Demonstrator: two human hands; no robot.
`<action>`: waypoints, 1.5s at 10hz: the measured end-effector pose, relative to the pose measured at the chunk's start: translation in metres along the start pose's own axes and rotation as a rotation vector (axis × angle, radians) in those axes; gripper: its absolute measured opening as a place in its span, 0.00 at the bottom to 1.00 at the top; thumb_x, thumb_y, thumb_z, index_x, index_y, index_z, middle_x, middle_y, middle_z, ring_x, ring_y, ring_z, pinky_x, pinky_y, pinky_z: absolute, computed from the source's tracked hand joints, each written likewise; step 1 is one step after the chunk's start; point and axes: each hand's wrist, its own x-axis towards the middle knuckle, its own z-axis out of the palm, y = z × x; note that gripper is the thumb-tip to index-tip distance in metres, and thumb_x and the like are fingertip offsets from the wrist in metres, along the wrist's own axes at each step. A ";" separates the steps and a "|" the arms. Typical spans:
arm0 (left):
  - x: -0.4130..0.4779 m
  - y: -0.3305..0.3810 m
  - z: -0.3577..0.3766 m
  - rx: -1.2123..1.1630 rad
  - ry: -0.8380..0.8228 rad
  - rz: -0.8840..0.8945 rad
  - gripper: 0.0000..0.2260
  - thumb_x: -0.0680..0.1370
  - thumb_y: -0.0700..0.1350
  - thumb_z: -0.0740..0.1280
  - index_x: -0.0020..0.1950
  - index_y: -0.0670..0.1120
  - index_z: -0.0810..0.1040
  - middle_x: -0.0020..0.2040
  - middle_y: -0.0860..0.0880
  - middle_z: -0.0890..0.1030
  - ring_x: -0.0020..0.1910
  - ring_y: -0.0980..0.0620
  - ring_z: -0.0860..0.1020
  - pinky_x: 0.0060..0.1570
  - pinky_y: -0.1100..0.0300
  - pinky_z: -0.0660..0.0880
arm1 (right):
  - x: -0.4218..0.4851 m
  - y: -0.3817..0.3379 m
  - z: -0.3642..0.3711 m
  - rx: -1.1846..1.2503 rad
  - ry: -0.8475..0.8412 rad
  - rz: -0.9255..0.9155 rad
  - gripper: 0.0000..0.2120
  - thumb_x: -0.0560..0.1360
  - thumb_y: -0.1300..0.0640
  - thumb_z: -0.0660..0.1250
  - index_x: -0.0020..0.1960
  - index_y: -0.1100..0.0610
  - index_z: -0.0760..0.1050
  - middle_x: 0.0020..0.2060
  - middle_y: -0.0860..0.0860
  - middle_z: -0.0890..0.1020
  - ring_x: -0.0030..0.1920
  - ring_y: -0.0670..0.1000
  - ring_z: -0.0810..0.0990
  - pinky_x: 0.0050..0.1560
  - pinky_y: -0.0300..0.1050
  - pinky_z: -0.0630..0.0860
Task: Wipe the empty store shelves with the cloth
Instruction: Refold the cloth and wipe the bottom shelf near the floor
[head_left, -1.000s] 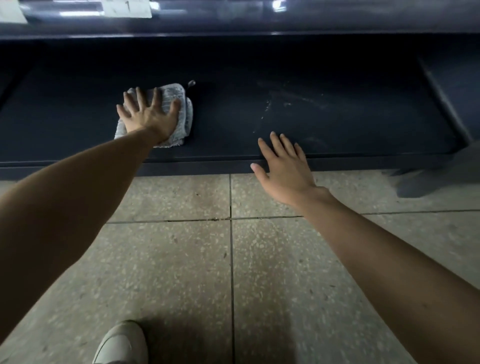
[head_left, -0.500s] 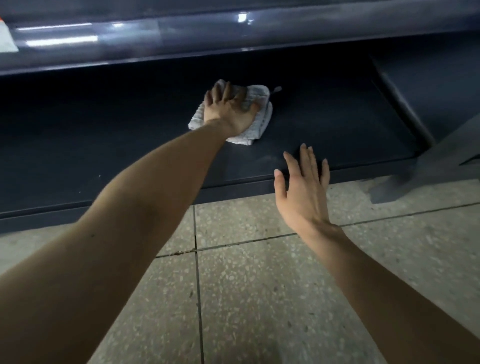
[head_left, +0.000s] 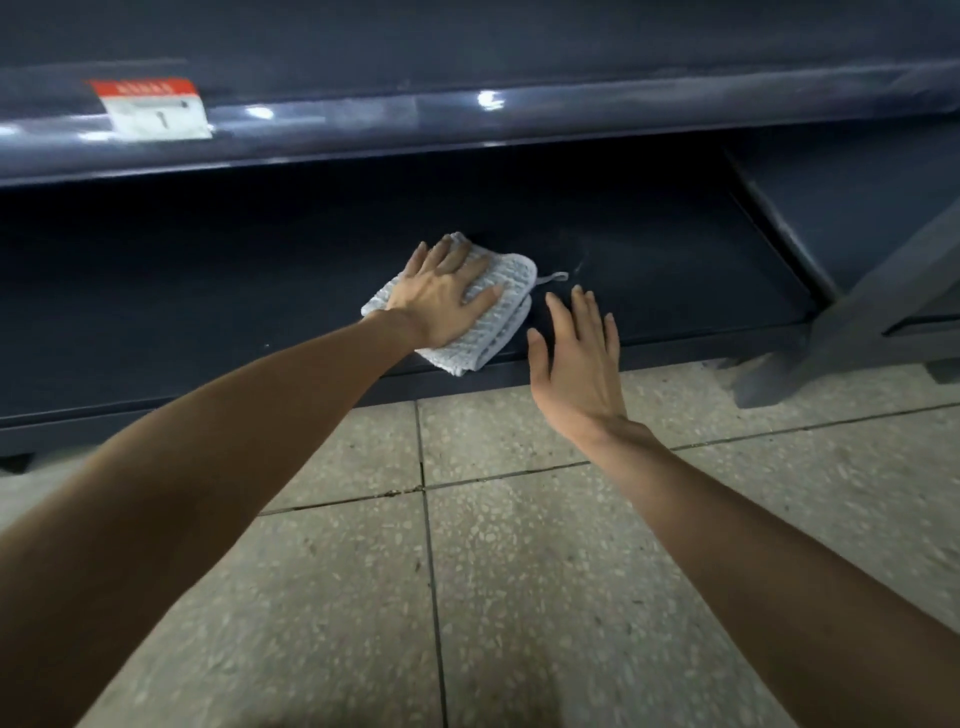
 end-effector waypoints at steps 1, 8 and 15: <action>-0.032 -0.038 -0.005 0.098 0.046 -0.075 0.28 0.82 0.63 0.46 0.80 0.54 0.57 0.81 0.45 0.51 0.80 0.47 0.43 0.77 0.47 0.38 | 0.006 -0.027 0.003 -0.009 -0.015 -0.051 0.24 0.83 0.50 0.52 0.77 0.58 0.58 0.78 0.59 0.57 0.79 0.56 0.50 0.78 0.54 0.44; -0.042 -0.024 0.004 -0.012 0.013 -0.646 0.34 0.77 0.70 0.40 0.81 0.57 0.47 0.82 0.47 0.44 0.77 0.33 0.37 0.70 0.32 0.33 | -0.004 -0.015 0.016 -0.051 -0.081 -0.052 0.24 0.83 0.53 0.51 0.78 0.56 0.57 0.79 0.59 0.55 0.79 0.55 0.49 0.78 0.54 0.40; 0.007 0.103 0.024 -0.244 0.149 -0.375 0.30 0.82 0.60 0.51 0.81 0.50 0.49 0.81 0.42 0.48 0.79 0.38 0.41 0.75 0.41 0.37 | 0.005 0.037 -0.010 0.216 0.282 0.026 0.20 0.81 0.61 0.53 0.72 0.63 0.68 0.75 0.60 0.65 0.78 0.56 0.57 0.78 0.53 0.51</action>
